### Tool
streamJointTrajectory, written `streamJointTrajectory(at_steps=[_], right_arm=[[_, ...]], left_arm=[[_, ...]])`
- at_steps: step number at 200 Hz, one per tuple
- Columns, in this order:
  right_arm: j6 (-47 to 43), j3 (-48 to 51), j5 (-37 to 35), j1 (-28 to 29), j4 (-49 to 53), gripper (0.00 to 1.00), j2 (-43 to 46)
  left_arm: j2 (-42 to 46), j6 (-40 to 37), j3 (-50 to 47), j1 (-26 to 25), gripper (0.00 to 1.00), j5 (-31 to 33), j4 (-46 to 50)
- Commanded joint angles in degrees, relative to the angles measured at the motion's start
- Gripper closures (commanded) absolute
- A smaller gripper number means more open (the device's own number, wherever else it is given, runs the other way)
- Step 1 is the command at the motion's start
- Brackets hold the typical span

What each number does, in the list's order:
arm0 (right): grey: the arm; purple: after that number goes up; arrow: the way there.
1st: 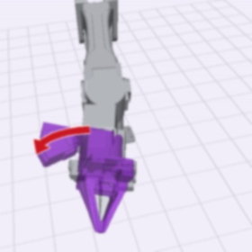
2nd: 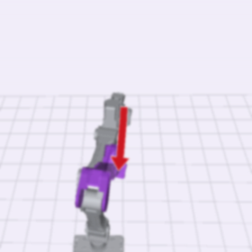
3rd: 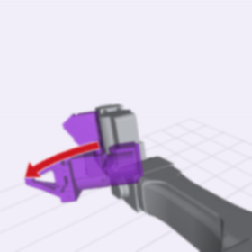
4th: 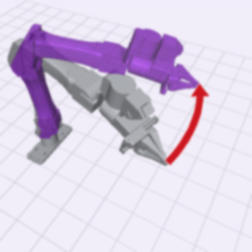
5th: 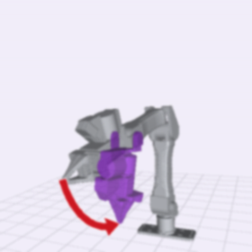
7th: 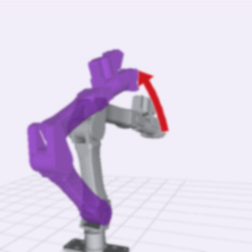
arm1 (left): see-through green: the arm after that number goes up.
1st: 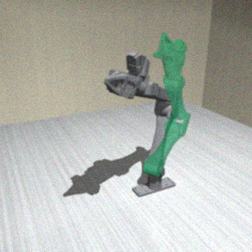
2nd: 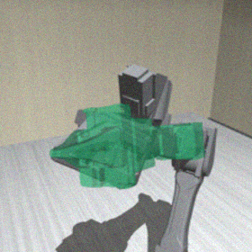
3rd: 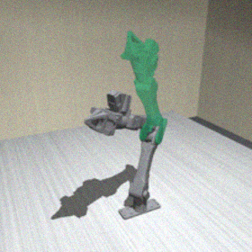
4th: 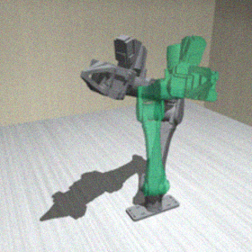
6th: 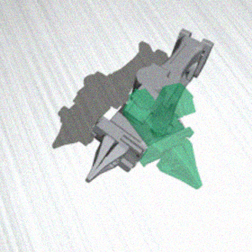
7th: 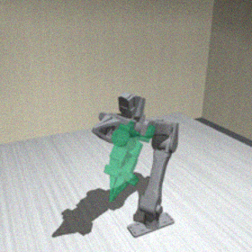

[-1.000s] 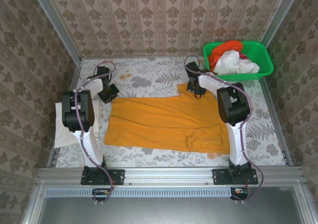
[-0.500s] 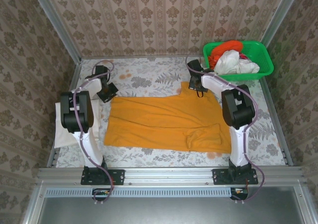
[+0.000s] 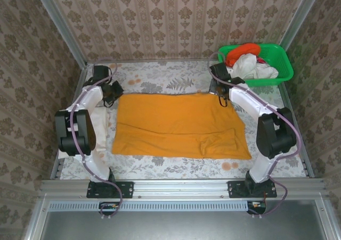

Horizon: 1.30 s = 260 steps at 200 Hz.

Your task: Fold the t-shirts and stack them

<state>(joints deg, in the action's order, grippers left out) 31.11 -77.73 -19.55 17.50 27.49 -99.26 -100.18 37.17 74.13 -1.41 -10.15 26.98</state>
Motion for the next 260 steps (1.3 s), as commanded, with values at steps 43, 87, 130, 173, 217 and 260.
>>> streamJointTrajectory(at_steps=[43, 87, 130, 173, 217, 260], right_arm=[[1.9, 8.8, -7.9, 6.4, 10.6, 1.0, 13.8], [11.9, 15.0, -16.9, 11.9, 22.1, 1.0, 21.6], [19.8, 20.1, -17.3, 15.6, 30.0, 1.0, 27.9], [25.7, 20.5, -18.1, 19.3, 39.2, 1.0, 28.9], [26.9, 20.5, -18.1, 21.1, 44.4, 1.0, 31.1], [27.7, 22.7, -15.7, 21.2, 44.0, 1.0, 32.3]], left_arm=[[8.1, -2.0, -8.6, 0.8, 1.0, -0.3, 2.7], [12.2, -1.6, -13.9, 1.2, 1.0, -0.7, 3.4], [16.0, -1.9, -17.6, 1.5, 1.0, -0.8, 5.7], [20.5, -1.9, -20.7, 1.6, 1.0, -0.9, 8.0], [23.4, -1.9, -23.7, 1.5, 1.0, -1.1, 9.9], [25.8, -2.0, -26.3, 1.5, 1.0, -0.3, 10.9]])
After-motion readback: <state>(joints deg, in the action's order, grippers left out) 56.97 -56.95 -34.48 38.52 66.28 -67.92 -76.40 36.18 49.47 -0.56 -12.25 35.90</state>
